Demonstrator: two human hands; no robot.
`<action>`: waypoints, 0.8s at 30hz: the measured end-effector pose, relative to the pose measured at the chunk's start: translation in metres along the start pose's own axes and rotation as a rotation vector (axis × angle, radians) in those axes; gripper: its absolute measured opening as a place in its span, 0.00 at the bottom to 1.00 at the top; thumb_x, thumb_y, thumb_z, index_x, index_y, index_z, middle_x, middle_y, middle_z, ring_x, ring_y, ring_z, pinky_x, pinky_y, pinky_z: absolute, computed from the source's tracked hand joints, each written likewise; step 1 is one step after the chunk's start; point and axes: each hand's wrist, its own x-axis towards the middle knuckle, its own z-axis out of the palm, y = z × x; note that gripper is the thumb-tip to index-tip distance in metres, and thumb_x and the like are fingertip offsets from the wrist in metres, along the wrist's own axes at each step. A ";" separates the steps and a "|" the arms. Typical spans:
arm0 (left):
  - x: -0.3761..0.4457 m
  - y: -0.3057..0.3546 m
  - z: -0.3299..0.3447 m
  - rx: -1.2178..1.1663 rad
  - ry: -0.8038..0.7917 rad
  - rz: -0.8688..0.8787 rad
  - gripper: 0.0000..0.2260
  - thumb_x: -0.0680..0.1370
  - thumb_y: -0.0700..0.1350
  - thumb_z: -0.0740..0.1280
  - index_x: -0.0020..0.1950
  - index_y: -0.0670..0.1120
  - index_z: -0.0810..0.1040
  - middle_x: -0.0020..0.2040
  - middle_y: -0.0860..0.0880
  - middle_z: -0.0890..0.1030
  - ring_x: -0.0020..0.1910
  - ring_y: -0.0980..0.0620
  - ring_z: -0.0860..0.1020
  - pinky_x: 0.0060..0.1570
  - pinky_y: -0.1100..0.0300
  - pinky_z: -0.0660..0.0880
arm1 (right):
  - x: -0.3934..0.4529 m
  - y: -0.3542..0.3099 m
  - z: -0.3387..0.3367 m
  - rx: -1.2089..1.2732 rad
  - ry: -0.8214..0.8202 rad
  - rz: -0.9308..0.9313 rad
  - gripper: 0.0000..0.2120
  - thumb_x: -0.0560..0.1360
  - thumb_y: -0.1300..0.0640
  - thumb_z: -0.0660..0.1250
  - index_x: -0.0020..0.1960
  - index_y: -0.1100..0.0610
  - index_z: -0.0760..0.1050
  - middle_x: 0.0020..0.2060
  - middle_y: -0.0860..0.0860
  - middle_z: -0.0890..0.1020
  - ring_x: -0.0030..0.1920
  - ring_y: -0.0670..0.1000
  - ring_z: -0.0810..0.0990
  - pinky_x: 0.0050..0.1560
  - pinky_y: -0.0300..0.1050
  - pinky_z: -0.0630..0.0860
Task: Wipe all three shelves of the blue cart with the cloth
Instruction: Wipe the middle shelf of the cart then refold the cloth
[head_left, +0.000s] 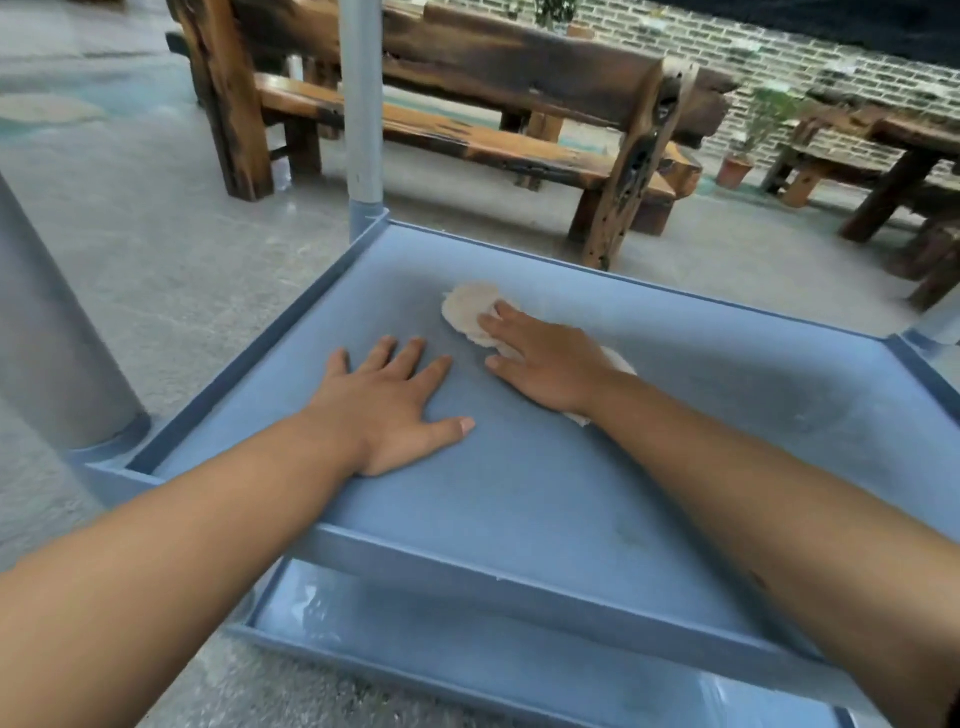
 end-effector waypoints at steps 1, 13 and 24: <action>0.001 0.001 0.000 0.000 0.006 -0.001 0.37 0.72 0.73 0.42 0.79 0.59 0.42 0.80 0.55 0.43 0.79 0.50 0.43 0.73 0.38 0.45 | -0.017 -0.003 -0.002 0.012 -0.002 -0.042 0.27 0.80 0.41 0.56 0.78 0.41 0.54 0.78 0.42 0.52 0.76 0.50 0.58 0.71 0.47 0.59; 0.001 0.001 -0.001 -0.039 0.043 -0.026 0.26 0.82 0.55 0.46 0.80 0.51 0.48 0.81 0.54 0.46 0.79 0.50 0.48 0.73 0.43 0.47 | -0.163 -0.057 -0.019 0.291 -0.018 -0.450 0.18 0.79 0.56 0.64 0.69 0.49 0.74 0.70 0.45 0.71 0.70 0.42 0.69 0.65 0.43 0.73; -0.002 0.002 -0.001 -0.008 0.000 -0.029 0.27 0.82 0.57 0.44 0.80 0.51 0.44 0.80 0.54 0.43 0.79 0.51 0.45 0.74 0.44 0.45 | -0.146 -0.048 -0.006 0.083 0.138 -0.608 0.17 0.78 0.51 0.66 0.66 0.50 0.77 0.70 0.51 0.74 0.65 0.54 0.76 0.60 0.53 0.75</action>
